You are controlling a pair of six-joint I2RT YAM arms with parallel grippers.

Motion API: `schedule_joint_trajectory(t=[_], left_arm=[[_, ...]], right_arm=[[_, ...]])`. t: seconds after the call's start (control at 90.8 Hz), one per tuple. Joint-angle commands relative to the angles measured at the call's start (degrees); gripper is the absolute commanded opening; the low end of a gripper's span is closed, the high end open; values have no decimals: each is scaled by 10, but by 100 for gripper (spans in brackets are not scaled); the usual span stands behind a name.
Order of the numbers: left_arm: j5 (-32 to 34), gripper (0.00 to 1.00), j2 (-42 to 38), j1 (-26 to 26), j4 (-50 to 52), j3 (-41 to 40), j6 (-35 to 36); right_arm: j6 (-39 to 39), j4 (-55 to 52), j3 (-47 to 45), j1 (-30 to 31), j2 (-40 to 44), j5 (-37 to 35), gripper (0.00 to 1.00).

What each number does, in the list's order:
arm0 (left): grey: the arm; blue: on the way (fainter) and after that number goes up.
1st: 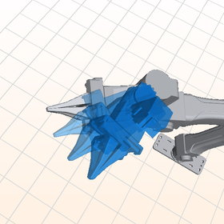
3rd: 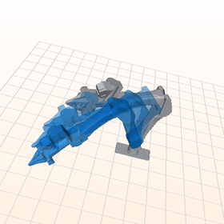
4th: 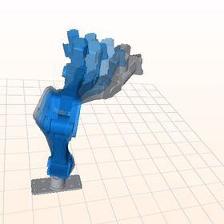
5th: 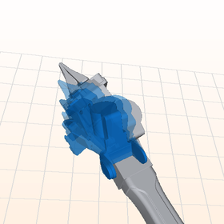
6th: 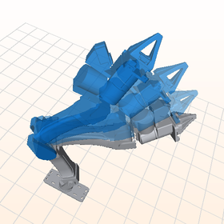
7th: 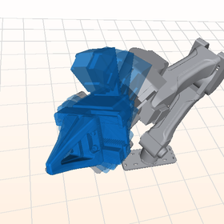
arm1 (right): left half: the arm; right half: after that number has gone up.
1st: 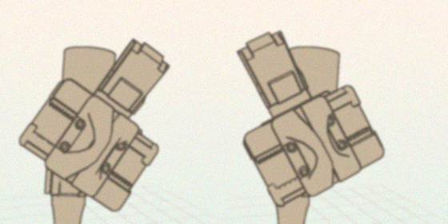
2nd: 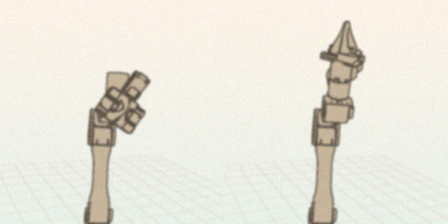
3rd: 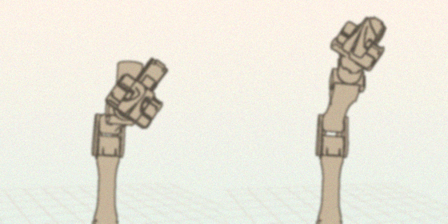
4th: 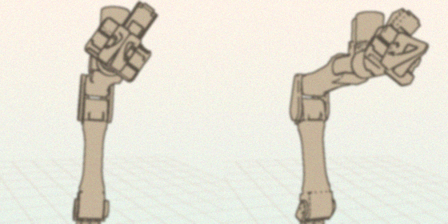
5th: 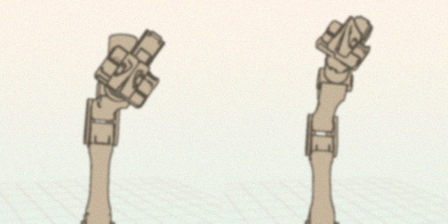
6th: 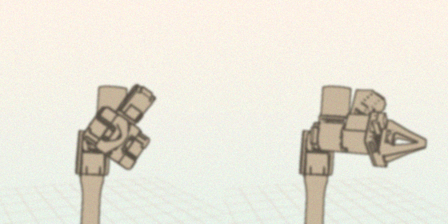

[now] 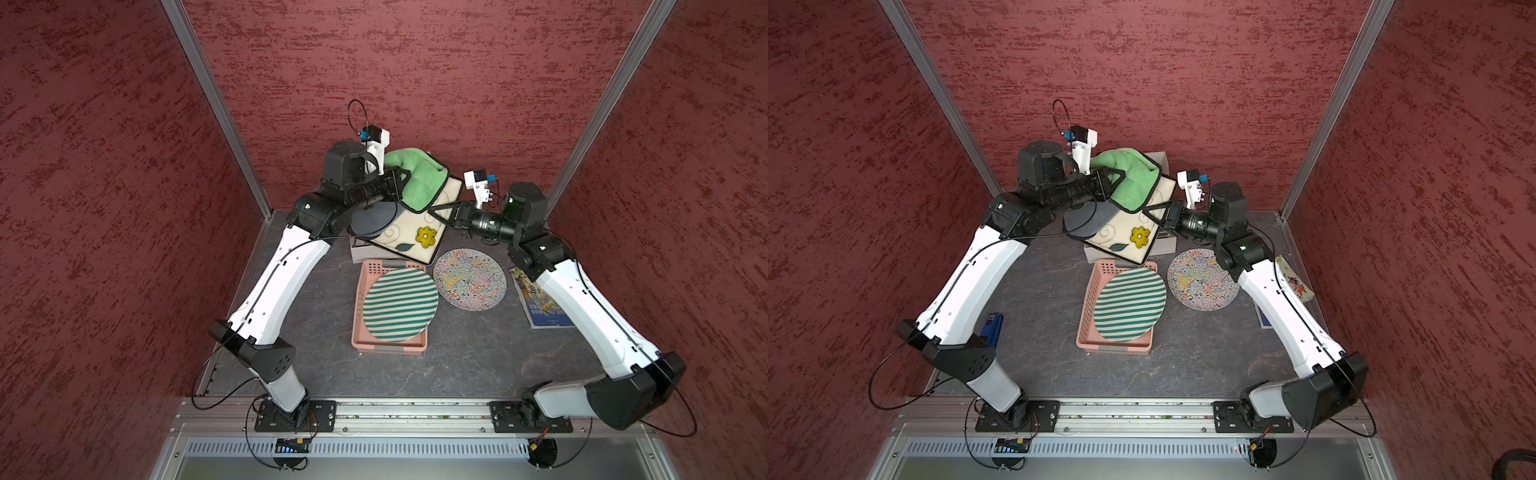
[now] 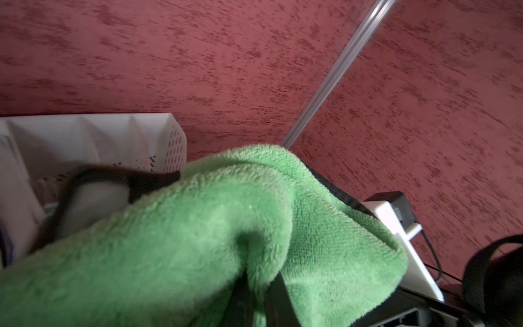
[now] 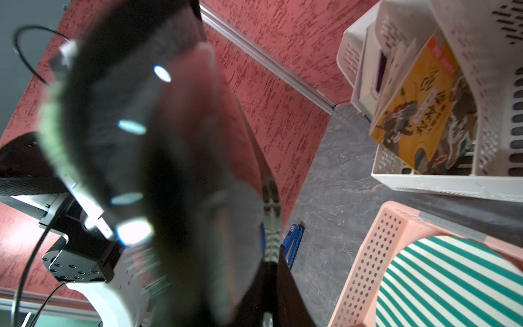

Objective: Wipe the wet plate dry
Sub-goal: Wipe the plate with towel.

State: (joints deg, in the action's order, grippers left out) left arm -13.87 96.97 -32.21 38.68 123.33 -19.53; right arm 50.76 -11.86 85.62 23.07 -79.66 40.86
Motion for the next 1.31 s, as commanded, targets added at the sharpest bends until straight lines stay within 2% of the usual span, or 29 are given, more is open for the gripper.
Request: schedule_joint_trajectory(t=[0.0, 0.088, 0.154, 0.264, 0.32, 0.408, 0.496, 0.595, 0.661, 0.782, 0.871, 0.992, 1.091, 1.234, 1.3], left_arm=[[-74, 0, 17, -33, 33, -13, 32], [-82, 0, -21, -36, -9, -92, 8], [-61, 0, -53, -29, -42, -158, -15], [-1, 0, -106, 12, -49, -222, -65], [4, 0, -120, 35, -57, -233, -73], [-4, 0, -126, 63, -79, -219, -68], [-6, 0, -102, 78, -62, -164, -53], [-25, 0, -64, 80, -24, -95, -31], [-83, 0, -43, 72, -30, -75, -27], [-173, 0, -33, 43, -75, -91, -44], [-194, 0, -67, 47, -169, -156, -112], [-183, 0, -135, 83, -304, -258, -224], [-172, 0, -165, 111, -352, -277, -285], [-157, 0, -174, 138, -442, -283, -382], [-150, 0, -172, 147, -496, -294, -426]], right_arm=[[13, 143, 96, -25, 4, -14, 0], [52, 154, 147, -57, -21, -55, 0], [95, 201, 156, -72, -30, -69, 0], [123, 238, 166, -69, -35, -38, 0], [122, 235, 156, -55, -35, -9, 0], [81, 194, 105, -4, -16, 11, 0], [36, 158, 47, 44, 13, 8, 0], [38, 169, 4, 58, 31, -4, 0], [19, 148, 20, 55, 31, -20, 0], [1, 97, 120, 21, -7, -36, 0], [51, 105, 167, -34, -28, -46, 0], [125, 164, 168, -92, -27, -49, 0], [190, 230, 153, -101, -26, -34, 0], [332, 424, 85, -99, -30, -27, 0], [360, 470, 71, -93, -31, -29, 0]])
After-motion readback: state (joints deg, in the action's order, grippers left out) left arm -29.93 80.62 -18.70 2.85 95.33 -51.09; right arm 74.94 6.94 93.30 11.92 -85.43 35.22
